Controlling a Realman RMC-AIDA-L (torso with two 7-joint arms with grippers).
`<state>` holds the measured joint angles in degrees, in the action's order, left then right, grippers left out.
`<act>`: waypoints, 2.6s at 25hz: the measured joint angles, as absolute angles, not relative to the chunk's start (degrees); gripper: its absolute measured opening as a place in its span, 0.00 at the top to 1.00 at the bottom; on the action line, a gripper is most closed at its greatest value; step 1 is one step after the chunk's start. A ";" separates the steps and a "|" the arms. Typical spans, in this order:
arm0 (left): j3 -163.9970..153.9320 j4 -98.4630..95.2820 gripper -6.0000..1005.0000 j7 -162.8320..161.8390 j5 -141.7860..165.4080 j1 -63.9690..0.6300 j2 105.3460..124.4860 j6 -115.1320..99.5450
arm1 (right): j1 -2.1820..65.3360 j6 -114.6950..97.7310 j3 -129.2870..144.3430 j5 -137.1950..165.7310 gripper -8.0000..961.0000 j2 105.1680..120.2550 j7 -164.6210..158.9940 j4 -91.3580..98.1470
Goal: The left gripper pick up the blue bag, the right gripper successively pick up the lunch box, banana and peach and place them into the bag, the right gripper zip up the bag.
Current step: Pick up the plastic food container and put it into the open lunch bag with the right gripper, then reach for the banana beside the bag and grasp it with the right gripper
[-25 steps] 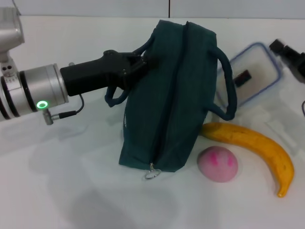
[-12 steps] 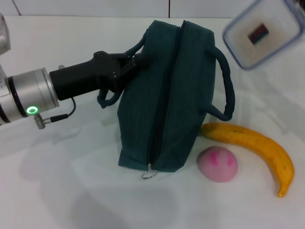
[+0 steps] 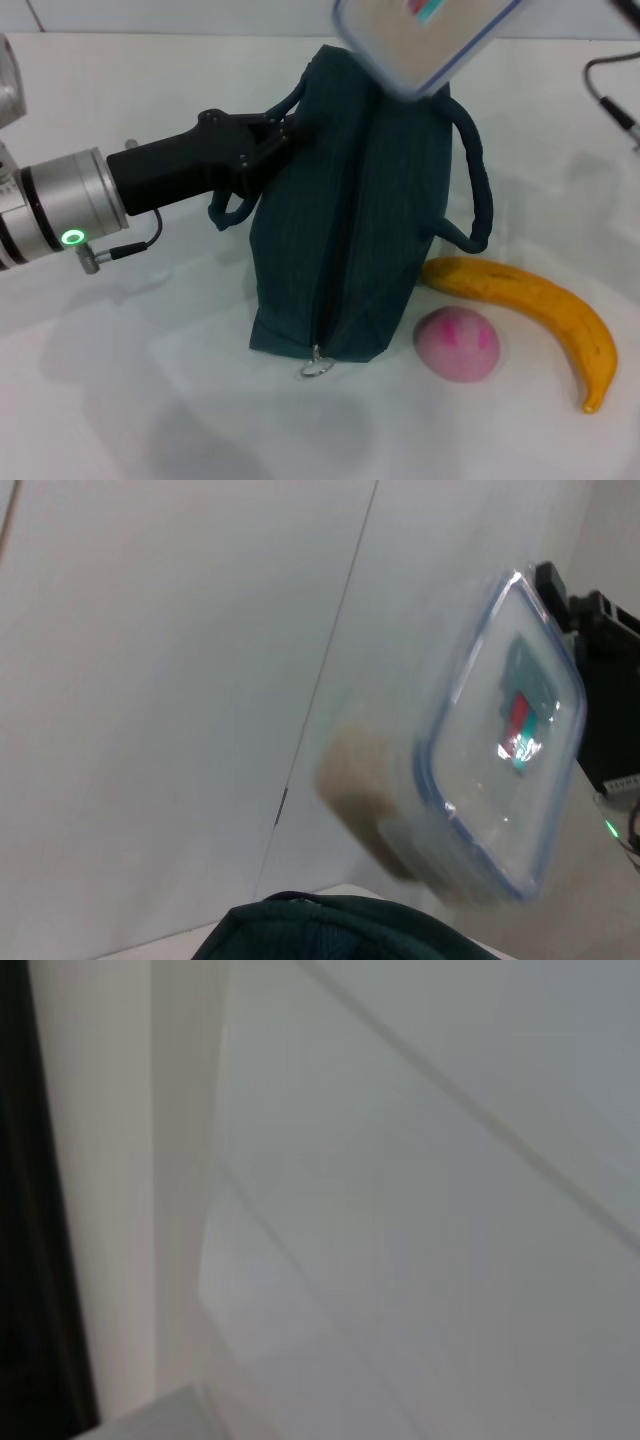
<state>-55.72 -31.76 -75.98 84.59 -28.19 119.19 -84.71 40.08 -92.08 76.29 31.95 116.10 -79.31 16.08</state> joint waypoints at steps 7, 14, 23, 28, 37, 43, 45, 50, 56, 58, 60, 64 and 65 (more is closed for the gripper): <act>-55.65 -31.71 0.96 -75.31 83.26 -28.28 119.27 -84.48 | 37.99 -90.08 82.29 31.98 0.89 116.17 -78.92 15.91; -55.63 -31.72 0.96 -75.13 82.90 -28.53 119.27 -84.45 | 37.13 -84.40 89.24 32.54 0.89 116.10 -78.29 16.21; -55.63 -31.22 0.96 -75.15 82.84 -28.55 119.43 -83.67 | 38.09 -79.93 93.72 32.65 0.82 115.68 -78.66 17.94; -55.39 -30.85 0.96 -75.15 82.84 -28.18 119.45 -83.66 | 36.15 -81.66 93.35 34.10 0.67 114.73 -77.75 22.41; -54.09 -29.55 0.96 -74.45 82.82 -27.59 119.12 -83.67 | 21.23 -81.85 87.48 49.68 0.44 105.59 -79.88 45.68; -54.13 -29.52 0.96 -74.39 83.15 -27.56 119.00 -83.58 | 12.74 -77.18 69.05 86.78 0.35 112.34 -96.43 67.38; -54.14 -29.52 0.96 -74.39 83.22 -27.85 119.06 -83.25 | 11.61 -77.10 67.32 98.69 0.35 114.60 -104.03 74.07; -54.14 -29.52 0.96 -74.61 83.24 -28.38 119.15 -82.74 | 15.56 -83.98 68.30 114.75 0.34 114.65 -119.14 80.15; -54.17 -29.53 0.96 -74.61 83.30 -29.01 119.30 -82.69 | 17.50 -85.12 71.56 125.27 0.34 114.89 -125.25 84.55; -54.17 -29.49 0.96 -74.61 83.24 -29.14 119.33 -82.68 | 18.06 -84.93 73.16 126.89 0.33 114.94 -125.56 84.77; -54.16 -29.42 0.96 -74.48 83.17 -29.16 119.34 -82.63 | 18.40 -84.47 74.72 128.11 0.33 115.02 -125.95 84.78; -54.17 -29.40 0.96 -74.36 83.12 -29.19 119.36 -82.56 | 19.83 -83.77 76.41 131.03 0.33 115.11 -128.23 84.43; -54.16 -29.40 0.96 -74.36 83.12 -29.20 119.36 -82.54 | 20.36 -83.75 76.60 131.65 0.33 115.12 -128.54 84.01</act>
